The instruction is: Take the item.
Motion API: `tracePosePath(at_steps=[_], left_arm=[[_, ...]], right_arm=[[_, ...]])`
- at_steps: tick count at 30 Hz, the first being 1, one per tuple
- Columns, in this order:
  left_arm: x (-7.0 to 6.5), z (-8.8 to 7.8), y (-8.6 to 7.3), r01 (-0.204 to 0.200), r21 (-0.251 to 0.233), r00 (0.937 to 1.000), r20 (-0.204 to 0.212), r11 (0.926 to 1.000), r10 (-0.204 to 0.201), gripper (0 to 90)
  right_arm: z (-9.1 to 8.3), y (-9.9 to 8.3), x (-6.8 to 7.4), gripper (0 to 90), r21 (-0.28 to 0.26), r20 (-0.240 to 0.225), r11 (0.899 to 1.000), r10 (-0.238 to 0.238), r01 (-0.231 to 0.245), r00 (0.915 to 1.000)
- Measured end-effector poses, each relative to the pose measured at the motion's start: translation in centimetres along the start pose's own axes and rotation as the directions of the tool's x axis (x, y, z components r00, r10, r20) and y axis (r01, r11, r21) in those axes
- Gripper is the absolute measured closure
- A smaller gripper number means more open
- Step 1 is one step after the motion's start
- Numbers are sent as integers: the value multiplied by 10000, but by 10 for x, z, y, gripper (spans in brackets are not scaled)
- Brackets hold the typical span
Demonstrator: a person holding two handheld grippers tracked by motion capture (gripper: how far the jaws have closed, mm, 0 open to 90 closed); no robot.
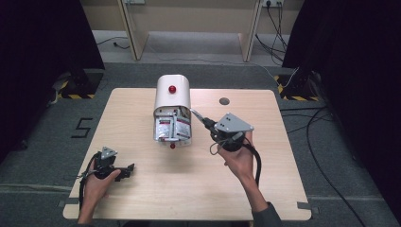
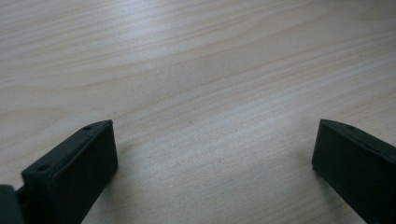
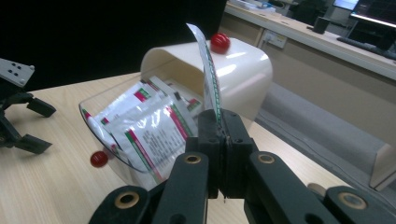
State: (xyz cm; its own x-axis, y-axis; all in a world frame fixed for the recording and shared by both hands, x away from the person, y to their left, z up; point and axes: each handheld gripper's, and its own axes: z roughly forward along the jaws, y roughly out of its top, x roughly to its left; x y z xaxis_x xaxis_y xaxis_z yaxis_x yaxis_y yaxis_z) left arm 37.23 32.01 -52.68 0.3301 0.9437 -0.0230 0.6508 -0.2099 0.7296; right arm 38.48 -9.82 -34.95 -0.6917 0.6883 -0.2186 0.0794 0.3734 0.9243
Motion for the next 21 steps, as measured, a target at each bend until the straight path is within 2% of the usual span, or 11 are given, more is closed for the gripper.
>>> tracePosePath(at_steps=[14,21], left_arm=[[0,0,0,-29,24,10000,-3,10000,29,0],[0,0,0,-29,24,10000,-4,10000,29,0]], right_arm=[[-21,-39,-29,891,173,738,9977,647,-662,9952],[-29,-47,-33,892,31,916,9966,823,-829,9924]])
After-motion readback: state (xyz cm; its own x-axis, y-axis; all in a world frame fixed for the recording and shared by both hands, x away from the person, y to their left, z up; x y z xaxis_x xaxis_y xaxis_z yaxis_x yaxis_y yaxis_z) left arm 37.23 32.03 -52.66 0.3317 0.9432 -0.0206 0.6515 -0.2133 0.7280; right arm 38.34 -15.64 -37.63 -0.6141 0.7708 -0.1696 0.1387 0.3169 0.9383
